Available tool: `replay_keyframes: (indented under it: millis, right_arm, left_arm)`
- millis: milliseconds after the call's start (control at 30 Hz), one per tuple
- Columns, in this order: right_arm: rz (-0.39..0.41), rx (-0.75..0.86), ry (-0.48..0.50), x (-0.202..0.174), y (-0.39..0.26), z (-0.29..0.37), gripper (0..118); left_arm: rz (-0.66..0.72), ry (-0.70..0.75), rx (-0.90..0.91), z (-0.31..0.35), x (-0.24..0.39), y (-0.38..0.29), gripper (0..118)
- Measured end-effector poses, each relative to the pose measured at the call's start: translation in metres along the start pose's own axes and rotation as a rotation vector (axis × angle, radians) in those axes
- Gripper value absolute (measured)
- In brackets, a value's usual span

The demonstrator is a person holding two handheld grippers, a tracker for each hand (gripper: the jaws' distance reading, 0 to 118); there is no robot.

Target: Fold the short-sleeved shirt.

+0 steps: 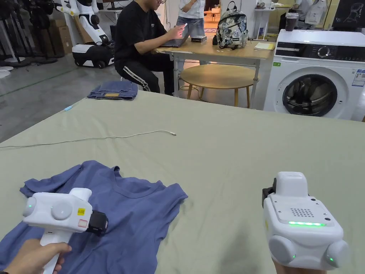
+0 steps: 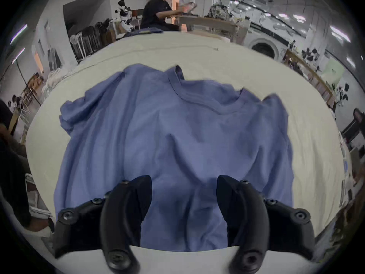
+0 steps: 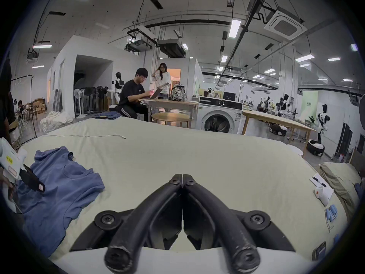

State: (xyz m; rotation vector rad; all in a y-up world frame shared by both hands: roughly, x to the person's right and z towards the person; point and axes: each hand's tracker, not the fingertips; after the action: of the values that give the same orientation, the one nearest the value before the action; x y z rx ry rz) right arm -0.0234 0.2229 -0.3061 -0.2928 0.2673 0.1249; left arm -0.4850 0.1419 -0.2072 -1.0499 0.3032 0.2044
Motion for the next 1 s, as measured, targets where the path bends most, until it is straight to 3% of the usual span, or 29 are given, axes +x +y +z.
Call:
replay_keyframes:
  millis: [67,133,200,300,533,1000]
  right_arm:
    - [0.003,-0.006,0.000,0.000,-0.002,-0.002,0]
    - [0.007,-0.012,-0.005,0.000,-0.002,-0.003,0]
    - [0.006,-0.015,-0.007,0.000,-0.003,-0.003,0]
    - [0.010,-0.020,-0.008,-0.001,-0.003,-0.004,0]
    - [0.023,-0.031,-0.007,-0.004,-0.007,-0.006,0]
    - [-0.001,-0.013,-0.021,0.003,0.006,-0.006,0]
  left_arm:
    - [-0.058,0.018,-0.045,-0.014,0.006,-0.006,67]
    - [-0.122,0.062,0.040,-0.021,0.013,-0.015,56]
    - [-0.125,0.038,0.046,-0.021,0.018,-0.016,29]
    - [-0.162,0.076,0.070,-0.021,0.026,-0.021,0]
    - [-0.057,0.016,0.107,-0.015,0.009,-0.015,0]
    - [0.045,-0.055,0.494,0.102,0.007,0.030,0]
